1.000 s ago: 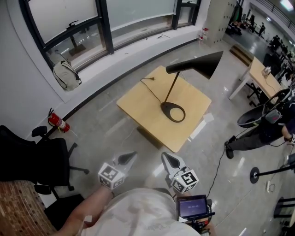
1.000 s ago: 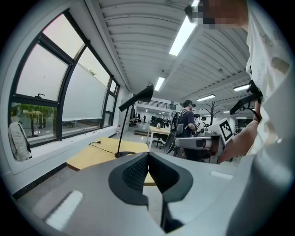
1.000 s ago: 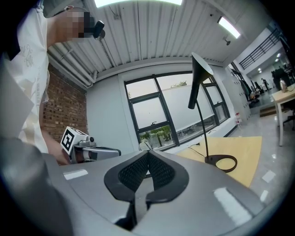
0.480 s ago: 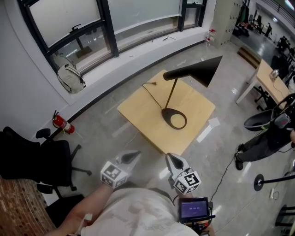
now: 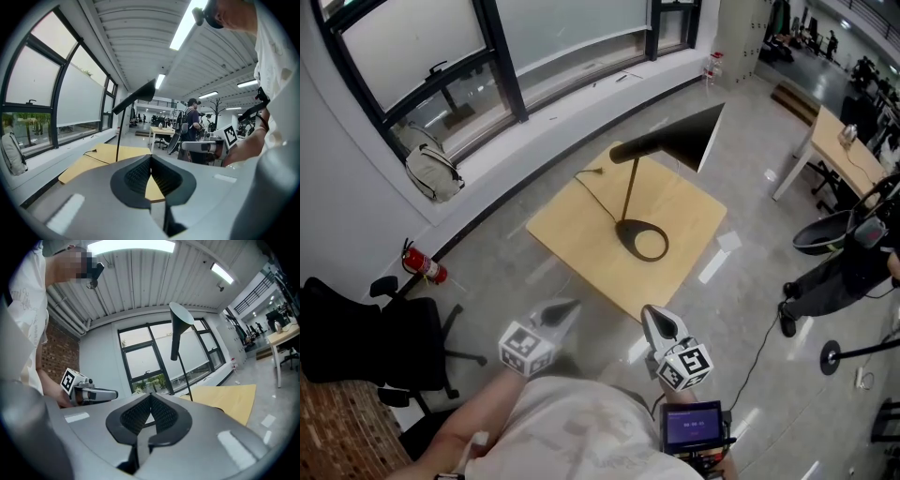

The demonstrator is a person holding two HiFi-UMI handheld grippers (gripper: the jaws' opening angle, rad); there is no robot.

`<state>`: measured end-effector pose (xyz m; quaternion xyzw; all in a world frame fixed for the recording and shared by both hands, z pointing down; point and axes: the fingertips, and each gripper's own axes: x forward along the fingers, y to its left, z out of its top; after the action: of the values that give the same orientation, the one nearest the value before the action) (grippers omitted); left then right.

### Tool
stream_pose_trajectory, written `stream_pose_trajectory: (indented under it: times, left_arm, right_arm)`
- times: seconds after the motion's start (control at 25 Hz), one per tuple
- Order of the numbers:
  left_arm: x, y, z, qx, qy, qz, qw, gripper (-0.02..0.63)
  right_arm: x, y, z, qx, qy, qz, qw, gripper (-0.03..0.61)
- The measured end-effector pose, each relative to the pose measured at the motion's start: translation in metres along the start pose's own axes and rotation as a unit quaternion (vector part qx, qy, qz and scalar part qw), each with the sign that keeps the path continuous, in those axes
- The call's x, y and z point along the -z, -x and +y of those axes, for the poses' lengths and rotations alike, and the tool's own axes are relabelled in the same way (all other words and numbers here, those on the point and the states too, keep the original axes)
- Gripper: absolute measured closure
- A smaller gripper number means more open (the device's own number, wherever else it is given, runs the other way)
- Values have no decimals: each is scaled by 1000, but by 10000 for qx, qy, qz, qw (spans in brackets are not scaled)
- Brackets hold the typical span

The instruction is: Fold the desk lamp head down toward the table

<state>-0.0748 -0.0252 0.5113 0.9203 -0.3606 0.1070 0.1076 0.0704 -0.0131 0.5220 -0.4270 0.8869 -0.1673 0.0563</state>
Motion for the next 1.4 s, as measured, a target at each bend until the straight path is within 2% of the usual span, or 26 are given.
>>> stream_pose_trajectory:
  times: [0.44, 0.68, 1.08, 1.4]
  left_arm:
    - [-7, -38, 13, 384, 75, -130, 9991, 612]
    - [-10, -59, 25, 586, 156, -159, 9980, 612]
    - [-25, -86, 62, 634, 156, -174, 9977, 612]
    - [-37, -117, 82, 853, 136, -210, 9960, 612]
  right_arm:
    - [-23, 3, -19, 443, 237, -12, 9987, 565]
    - [-33, -7, -36, 661, 197, -42, 9976, 565]
    - [-53, -45, -52, 662, 357, -25, 9972, 565]
    - [-72, -60, -70, 846, 522, -72, 9950, 565]
